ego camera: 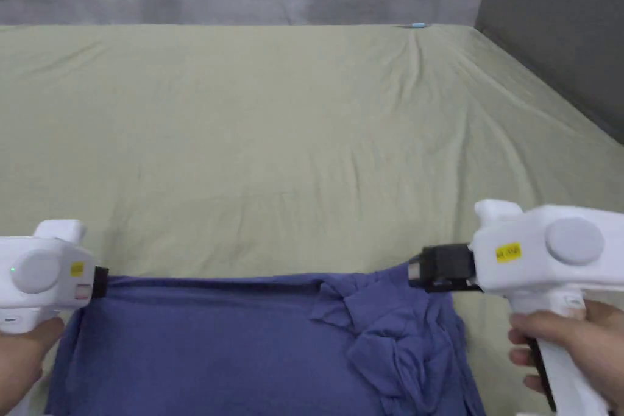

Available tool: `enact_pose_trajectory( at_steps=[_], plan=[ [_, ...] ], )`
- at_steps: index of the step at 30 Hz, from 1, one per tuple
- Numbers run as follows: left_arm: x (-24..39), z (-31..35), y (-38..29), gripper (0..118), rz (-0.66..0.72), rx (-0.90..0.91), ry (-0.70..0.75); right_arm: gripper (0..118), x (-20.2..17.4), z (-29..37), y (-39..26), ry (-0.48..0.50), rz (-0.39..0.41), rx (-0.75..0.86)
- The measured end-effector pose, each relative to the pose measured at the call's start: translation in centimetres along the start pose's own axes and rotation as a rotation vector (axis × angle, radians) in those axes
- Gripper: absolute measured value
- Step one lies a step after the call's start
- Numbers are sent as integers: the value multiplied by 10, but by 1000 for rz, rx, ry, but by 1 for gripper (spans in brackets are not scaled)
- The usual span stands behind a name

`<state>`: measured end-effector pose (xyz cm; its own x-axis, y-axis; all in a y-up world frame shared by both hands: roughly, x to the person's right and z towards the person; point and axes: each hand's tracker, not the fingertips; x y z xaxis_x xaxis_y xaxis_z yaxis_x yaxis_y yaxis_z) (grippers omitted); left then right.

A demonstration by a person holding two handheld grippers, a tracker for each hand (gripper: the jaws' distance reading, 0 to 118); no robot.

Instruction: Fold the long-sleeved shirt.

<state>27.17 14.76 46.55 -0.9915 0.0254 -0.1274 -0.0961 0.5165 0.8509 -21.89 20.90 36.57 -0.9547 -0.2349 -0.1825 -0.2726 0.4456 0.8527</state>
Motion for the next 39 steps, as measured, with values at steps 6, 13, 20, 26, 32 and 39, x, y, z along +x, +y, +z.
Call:
enact_pose_trajectory(
  at_steps=[6,13,20,26,32,39],
  plan=[
    [14,23,0,0,-113,8,-17,112,19,-93,68,-18,-250,-267],
    [14,22,5,0,-130,0,-20,2,1,-109,56,-100,-222,-300],
    [-7,52,-7,0,-70,22,-80,1,-6,-49,38,-27,-16,-153],
    [-18,115,-49,0,-86,76,-120,1,-13,46,-23,27,231,-40],
    [-25,156,-109,0,-73,47,-143,1,7,82,-93,65,275,-93],
    [-18,164,-189,0,-58,-53,-148,1,25,75,-159,62,265,-205]
  ],
)
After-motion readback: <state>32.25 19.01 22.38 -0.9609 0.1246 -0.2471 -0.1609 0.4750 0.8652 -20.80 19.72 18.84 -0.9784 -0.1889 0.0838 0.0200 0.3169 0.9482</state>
